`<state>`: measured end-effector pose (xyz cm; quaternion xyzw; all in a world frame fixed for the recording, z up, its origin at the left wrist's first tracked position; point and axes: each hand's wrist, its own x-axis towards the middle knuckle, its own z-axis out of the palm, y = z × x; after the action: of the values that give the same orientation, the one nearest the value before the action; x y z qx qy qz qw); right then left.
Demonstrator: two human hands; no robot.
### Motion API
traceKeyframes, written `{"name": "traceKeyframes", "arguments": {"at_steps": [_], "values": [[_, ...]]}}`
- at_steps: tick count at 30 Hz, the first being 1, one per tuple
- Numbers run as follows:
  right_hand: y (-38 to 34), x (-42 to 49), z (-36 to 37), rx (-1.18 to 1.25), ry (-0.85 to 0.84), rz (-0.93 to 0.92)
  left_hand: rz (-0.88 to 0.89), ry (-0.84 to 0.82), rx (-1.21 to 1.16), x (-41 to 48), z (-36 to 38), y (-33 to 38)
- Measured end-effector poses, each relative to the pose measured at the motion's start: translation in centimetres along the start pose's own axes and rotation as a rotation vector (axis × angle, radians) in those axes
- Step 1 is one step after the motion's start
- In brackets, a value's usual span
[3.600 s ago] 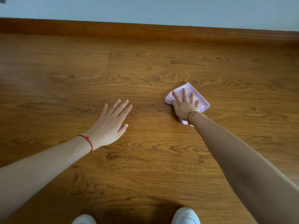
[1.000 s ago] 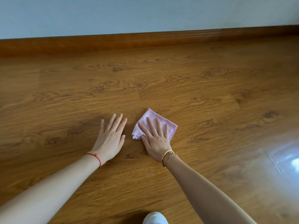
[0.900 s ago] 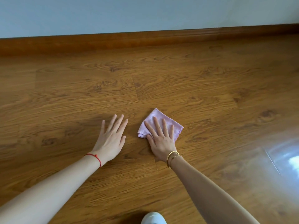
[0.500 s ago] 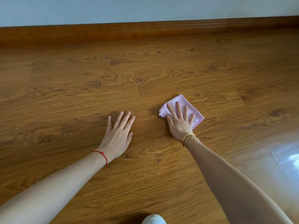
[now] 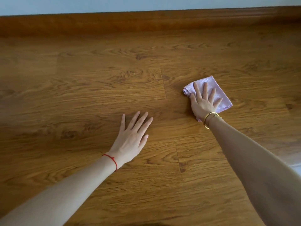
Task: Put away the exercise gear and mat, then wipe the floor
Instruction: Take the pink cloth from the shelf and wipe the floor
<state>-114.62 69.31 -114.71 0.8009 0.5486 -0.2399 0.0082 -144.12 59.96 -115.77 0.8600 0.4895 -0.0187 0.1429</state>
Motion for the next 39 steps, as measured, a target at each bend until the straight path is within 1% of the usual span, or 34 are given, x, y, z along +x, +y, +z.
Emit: {"name": "traceKeyframes", "arguments": {"at_steps": [10,18,23,27,30,32,36,39], "values": [[-10.0,-0.1,2.7,-0.094,-0.066,-0.245,-0.179,0.041,-0.039,-3.4,-1.1,-4.5],[-19.7,-4.8,7.0,-0.186,-0.146,-0.515,-0.324,0.063,0.016,-7.8,-3.0,-8.2],[-23.7,-8.9,9.9,-0.270,-0.195,-0.706,-0.416,0.034,0.063,-11.7,-4.0,-10.3],[-25.1,-12.5,12.0,-0.329,-0.224,-0.860,-0.511,0.027,0.044,-14.2,-4.0,-11.3],[-25.1,-15.1,13.3,-0.361,-0.256,-0.971,-0.534,0.042,0.046,-15.7,-4.1,-11.5],[-24.8,-16.7,14.1,-0.381,-0.275,-1.032,-0.535,0.016,0.068,-16.3,-4.3,-11.3],[-23.2,-19.6,14.8,-0.421,-0.297,-1.099,-0.519,-0.005,0.083,-16.6,-5.0,-10.7],[-21.4,-21.1,14.8,-0.405,-0.298,-1.101,-0.485,0.010,0.061,-16.1,-5.3,-9.6]]}}
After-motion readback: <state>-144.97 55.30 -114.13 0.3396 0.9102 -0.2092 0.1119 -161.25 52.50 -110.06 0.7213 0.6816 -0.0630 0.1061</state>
